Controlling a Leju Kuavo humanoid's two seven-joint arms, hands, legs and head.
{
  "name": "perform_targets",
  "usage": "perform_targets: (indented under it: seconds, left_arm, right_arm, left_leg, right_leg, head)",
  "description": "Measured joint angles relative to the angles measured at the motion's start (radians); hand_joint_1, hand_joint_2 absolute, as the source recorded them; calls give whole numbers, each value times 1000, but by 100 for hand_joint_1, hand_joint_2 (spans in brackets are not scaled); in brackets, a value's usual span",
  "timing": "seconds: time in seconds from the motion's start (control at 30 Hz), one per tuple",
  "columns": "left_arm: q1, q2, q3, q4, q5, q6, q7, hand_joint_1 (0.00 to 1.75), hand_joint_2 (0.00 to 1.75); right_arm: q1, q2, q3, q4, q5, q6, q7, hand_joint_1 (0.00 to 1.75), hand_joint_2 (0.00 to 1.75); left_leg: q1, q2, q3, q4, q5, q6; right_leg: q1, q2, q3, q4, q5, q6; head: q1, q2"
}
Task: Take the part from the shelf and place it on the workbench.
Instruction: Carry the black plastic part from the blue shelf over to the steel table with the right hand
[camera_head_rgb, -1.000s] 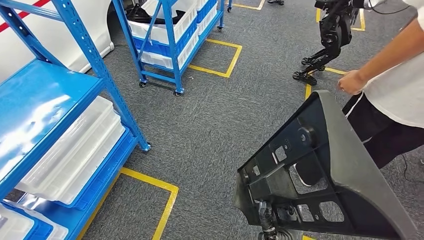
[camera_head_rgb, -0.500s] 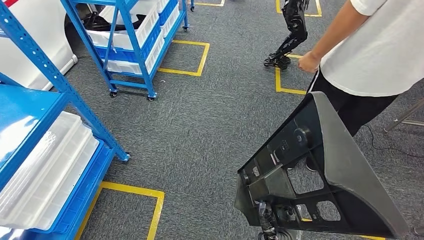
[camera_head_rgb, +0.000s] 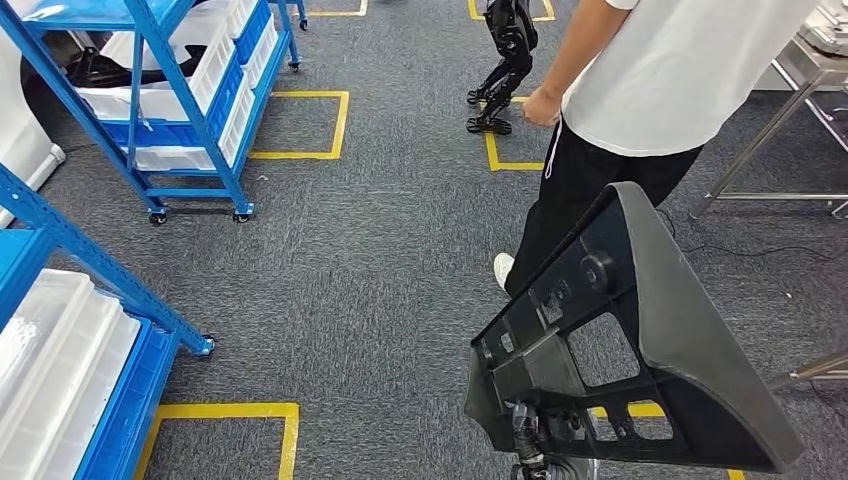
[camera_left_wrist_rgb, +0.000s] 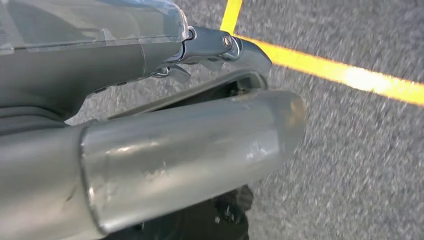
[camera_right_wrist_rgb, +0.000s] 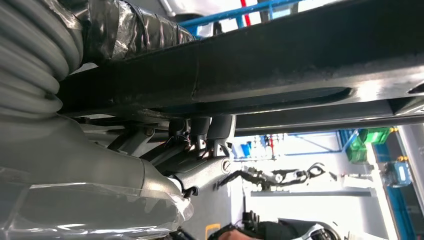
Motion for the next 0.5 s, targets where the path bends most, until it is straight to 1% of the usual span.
perform_targets:
  seconds: [0.03,0.07,0.1,0.13,0.17,0.2,0.23,0.27,0.3,0.33,0.37,0.4,0.43,0.47,0.5]
  left_arm:
    - [-1,0,0,0,-1,0,0,0,0]
    - [0,0,0,0,-1,0,0,0,0]
    - [1,0,0,0,-2,0,0,0,0]
    - [3,0,1,0,-2,0,0,0,0]
    - [4,0,1,0,-3,0,0,0,0]
    - [4,0,1,0,-3,0,0,0,0]
    - [4,0,1,0,-4,0,0,0,0]
    - [3,0,1,0,-4,0,0,0,0]
    - [2,0,1,0,-6,0,0,0,0]
    - [2,-1,1,0,-8,0,0,0,0]
    - [2,-1,1,0,-10,1,0,0,0]
    - [2,-2,1,0,-12,1,0,0,0]
    - [0,-2,1,0,-14,2,0,0,0]
    - [-2,-3,1,0,-14,3,0,0,0]
    - [-4,-3,1,0,-15,3,0,0,0]
  right_arm:
    - [0,-1,0,0,0,-4,0,175,175]
    - [-1,-3,1,1,-1,-7,0,175,175]
    - [-2,-5,3,1,-2,-9,0,175,175]
    - [-4,-7,4,2,-3,-11,0,175,175]
    - [-4,-8,5,3,-4,-12,0,175,175]
    - [-4,-10,6,4,-5,-13,0,175,175]
    - [-3,-12,6,4,-5,-15,1,175,175]
    - [-3,-14,6,5,-5,-18,1,175,175]
    - [-3,-15,6,5,-6,-20,1,175,175]
    - [-3,-15,6,5,-6,-21,1,175,175]
    - [-3,-16,6,5,-6,-22,1,175,175]
    - [-2,-16,6,4,-6,-22,1,175,175]
    - [-1,-17,6,4,-7,-22,1,175,175]
    - [2,-17,6,3,-8,-23,1,175,175]
    - [5,-17,6,2,-8,-23,1,175,175]
  left_leg:
    - [1,12,2,-6,5,8]
    - [2,26,1,-11,10,15]
    - [0,40,0,-13,12,19]
    - [-3,54,-2,-13,12,21]
    - [-5,69,-4,-13,12,22]
    - [-6,83,-5,-12,11,22]
    - [-6,97,-5,-12,10,21]
    - [-6,109,-4,-12,9,20]
    - [-6,120,-1,-12,7,17]
    - [-9,130,2,-11,3,13]
    - [-11,139,5,-10,1,8]
    - [-13,147,7,-9,-2,3]
    - [-14,156,9,-9,-4,-1]
    - [-14,165,12,-9,-5,-6]
    - [-11,164,14,-5,-11,-12]
  right_leg:
    - [2,-20,-9,16,-12,4]
    - [3,-49,-26,53,-37,6]
    - [3,-83,-52,109,-71,8]
    - [1,-104,-83,175,-105,11]
    - [-1,-115,-108,232,-129,14]
    - [-4,-120,-120,261,-135,16]
    - [-6,-125,-111,250,-121,18]
    - [-7,-132,-83,203,-93,18]
    - [-7,-151,-40,130,-62,17]
    - [-3,-173,-1,61,-40,14]
    - [1,-188,24,13,-28,9]
    - [6,-197,37,-13,-25,4]
    - [10,-191,36,-16,-26,0]
    - [10,-179,35,-18,-25,-5]
    - [8,-168,36,-21,-23,-10]
  head:
    - [1,0]
    - [2,0]
    - [3,0]
    - [4,0]
    - [4,0]
    - [4,0]
    - [4,0]
    - [4,0]
    - [4,0]
    - [4,0]
    - [4,0]
    - [4,0]
    - [3,0]
    - [3,0]
    - [3,0]
